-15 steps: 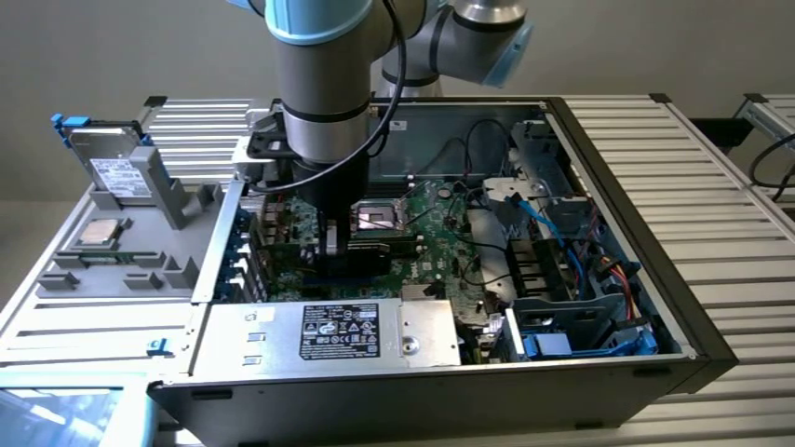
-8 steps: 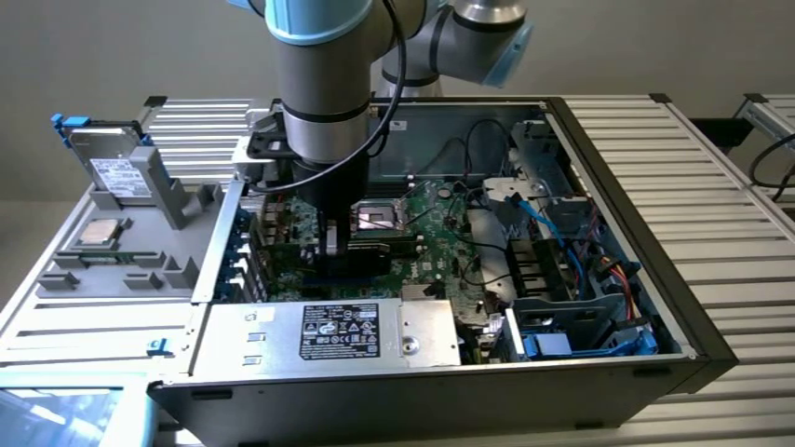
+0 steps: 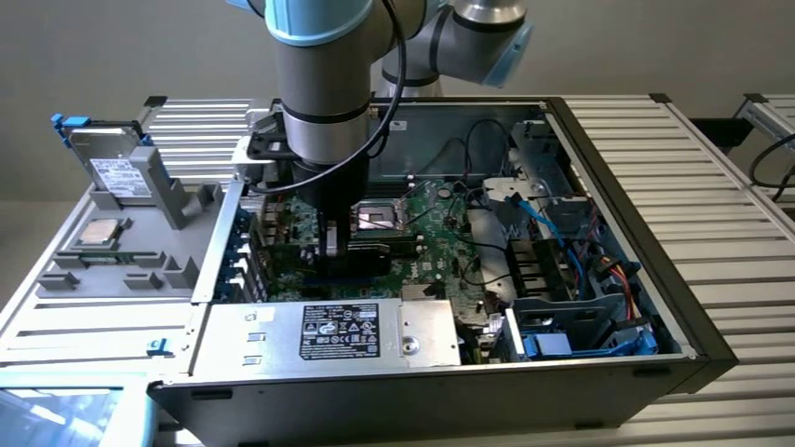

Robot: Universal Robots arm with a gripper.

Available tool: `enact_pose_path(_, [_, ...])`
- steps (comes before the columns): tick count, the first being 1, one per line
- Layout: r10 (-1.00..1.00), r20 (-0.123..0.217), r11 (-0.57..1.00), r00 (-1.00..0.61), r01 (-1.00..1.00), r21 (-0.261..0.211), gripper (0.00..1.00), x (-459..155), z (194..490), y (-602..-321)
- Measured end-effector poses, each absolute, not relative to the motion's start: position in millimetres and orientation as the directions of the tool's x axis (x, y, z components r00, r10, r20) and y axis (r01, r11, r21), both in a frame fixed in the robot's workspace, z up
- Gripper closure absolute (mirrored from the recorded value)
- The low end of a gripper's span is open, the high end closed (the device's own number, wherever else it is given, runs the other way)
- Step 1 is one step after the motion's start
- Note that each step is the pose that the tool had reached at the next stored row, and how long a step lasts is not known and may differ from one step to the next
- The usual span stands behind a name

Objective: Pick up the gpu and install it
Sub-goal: 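Insert the gpu into the slot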

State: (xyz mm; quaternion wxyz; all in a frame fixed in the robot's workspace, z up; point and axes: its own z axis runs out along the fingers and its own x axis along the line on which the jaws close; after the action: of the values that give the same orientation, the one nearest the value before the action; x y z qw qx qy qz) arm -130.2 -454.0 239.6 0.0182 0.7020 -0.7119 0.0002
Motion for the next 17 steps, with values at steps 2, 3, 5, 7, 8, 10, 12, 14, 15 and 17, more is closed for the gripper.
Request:
enact_pose_path(2, [-1.000, 0.026, 0.013, -0.013, -1.000, 0.025, 0.71, -130.3, 239.6, -454.0])
enact_pose_path(3, [-1.000, 0.026, 0.012, -0.011, -1.000, 0.025, 0.71, -130.3, 239.6, -454.2])
enact_pose_path(5, [-1.000, 0.023, 0.010, -0.010, -1.000, 0.024, 0.71, -130.4, 239.6, -454.7])
enact_pose_path(7, [-1.000, 0.022, 0.010, -0.010, -1.000, 0.024, 0.71, -130.4, 239.6, -454.6])
enact_pose_path(8, [-1.000, 0.022, 0.010, -0.010, -1.000, 0.024, 0.71, -130.4, 239.5, -454.6])
enact_pose_path(10, [-1.000, 0.022, 0.010, -0.010, -1.000, 0.024, 0.71, -130.4, 239.5, -454.6])
enact_pose_path(12, [-1.000, 0.022, 0.010, -0.010, -1.000, 0.024, 0.71, -130.4, 239.5, -454.7])
enact_pose_path(14, [-1.000, 0.022, 0.010, -0.010, -1.000, 0.024, 0.71, -130.4, 239.4, -454.7])
enact_pose_path(15, [-1.000, 0.022, 0.010, -0.010, -1.000, 0.024, 0.71, -130.3, 239.2, -455.1])
enact_pose_path(17, [-1.000, 0.021, 0.010, -0.010, -1.000, 0.024, 0.71, -130.2, 239.3, -455.8])
